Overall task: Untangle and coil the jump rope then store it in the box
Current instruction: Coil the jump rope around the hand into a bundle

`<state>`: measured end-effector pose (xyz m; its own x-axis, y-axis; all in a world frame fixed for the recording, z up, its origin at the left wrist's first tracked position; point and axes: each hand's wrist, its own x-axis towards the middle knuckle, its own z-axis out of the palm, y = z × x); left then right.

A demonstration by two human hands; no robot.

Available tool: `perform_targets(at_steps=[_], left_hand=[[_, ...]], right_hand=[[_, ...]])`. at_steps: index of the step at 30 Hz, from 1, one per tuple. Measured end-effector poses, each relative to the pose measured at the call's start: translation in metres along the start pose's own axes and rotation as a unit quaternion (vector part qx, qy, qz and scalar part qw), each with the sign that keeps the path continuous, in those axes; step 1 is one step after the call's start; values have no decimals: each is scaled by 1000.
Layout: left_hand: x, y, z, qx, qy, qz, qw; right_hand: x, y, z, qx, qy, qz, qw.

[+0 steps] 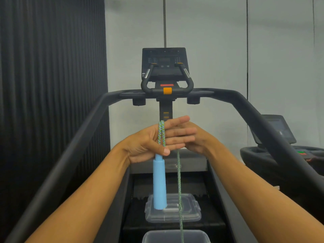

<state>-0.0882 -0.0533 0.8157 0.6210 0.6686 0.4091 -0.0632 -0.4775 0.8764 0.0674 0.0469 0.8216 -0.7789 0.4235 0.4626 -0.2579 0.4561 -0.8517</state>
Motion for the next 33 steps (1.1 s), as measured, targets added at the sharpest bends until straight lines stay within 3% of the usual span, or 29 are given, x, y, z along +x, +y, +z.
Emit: perform_targets(at_steps=[8,13,19,30,33], left_hand=[[-1,-2,-11,-13,39,18,999],[-7,-8,-19,-10,84,1,996],[-15,-16,-31,5,90,-30,995],[-21,-31,-23,33,105,-73,991],[-21,-35,-18,36,75,-84,993]], right_hand=[[-14,31,16,3,-36,40,999],[-27,29,26,-142,-56,56,987],[-31,10,28,-321,-71,62,942],[-17,-39,29,-341,-42,30,939],[-13,-52,30,-359,-31,28,932]])
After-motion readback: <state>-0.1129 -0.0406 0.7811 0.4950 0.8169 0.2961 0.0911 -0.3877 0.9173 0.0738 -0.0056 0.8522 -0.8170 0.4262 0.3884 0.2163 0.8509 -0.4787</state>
